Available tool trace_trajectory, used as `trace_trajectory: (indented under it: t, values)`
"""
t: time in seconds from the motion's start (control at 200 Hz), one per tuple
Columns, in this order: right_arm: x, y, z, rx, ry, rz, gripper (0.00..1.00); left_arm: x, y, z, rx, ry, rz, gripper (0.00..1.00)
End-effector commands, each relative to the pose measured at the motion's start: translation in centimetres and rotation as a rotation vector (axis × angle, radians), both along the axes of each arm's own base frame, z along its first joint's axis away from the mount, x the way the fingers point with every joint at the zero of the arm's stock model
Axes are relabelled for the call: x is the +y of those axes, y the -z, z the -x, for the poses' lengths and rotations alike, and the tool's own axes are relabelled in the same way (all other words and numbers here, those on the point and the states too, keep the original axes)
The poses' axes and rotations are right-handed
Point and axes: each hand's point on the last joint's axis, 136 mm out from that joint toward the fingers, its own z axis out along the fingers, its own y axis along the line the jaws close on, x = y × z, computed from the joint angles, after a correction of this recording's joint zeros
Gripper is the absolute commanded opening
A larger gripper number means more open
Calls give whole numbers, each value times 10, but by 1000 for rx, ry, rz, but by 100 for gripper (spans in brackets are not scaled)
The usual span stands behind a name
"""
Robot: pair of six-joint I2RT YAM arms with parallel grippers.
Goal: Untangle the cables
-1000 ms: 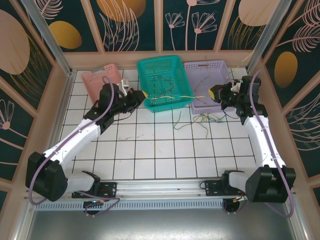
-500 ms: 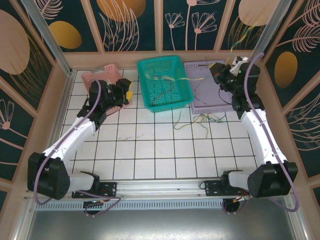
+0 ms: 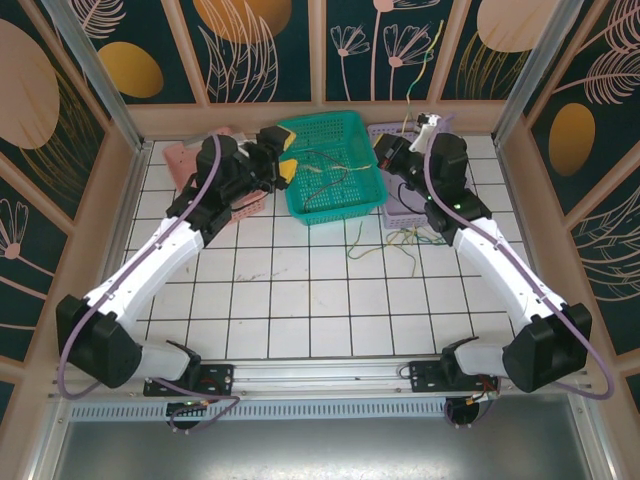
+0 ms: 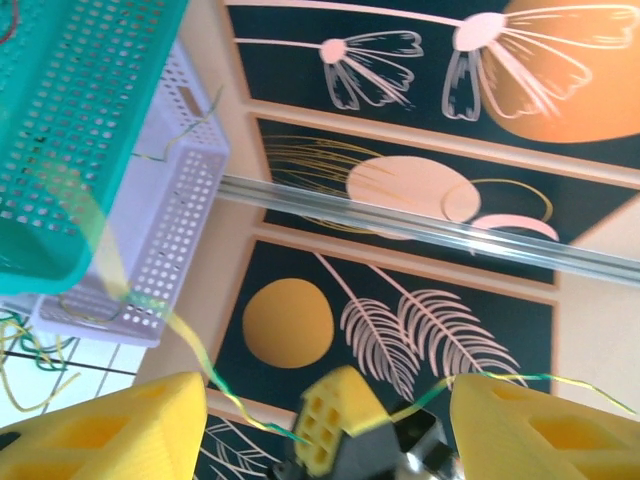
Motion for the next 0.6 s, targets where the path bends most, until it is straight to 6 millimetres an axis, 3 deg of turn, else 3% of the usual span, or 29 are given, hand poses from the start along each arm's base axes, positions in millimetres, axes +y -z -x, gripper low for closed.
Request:
trace_trajectory:
  t: [0.0,0.36,0.55,0.596]
  values:
    - [2,-22,4,-83,17,-11,0,2,47,0,218,-37,14,66]
    - [16,-30,24,-72,-30,-56,0,-2,92,-8,297,-53,3,64]
    - [12,-35,33,-71,-31,-78,0,-1,106,-10,315,-62,-16,50]
    - [12,-35,34,-68,-32,-79,0,1,105,-10,311,-71,-18,41]
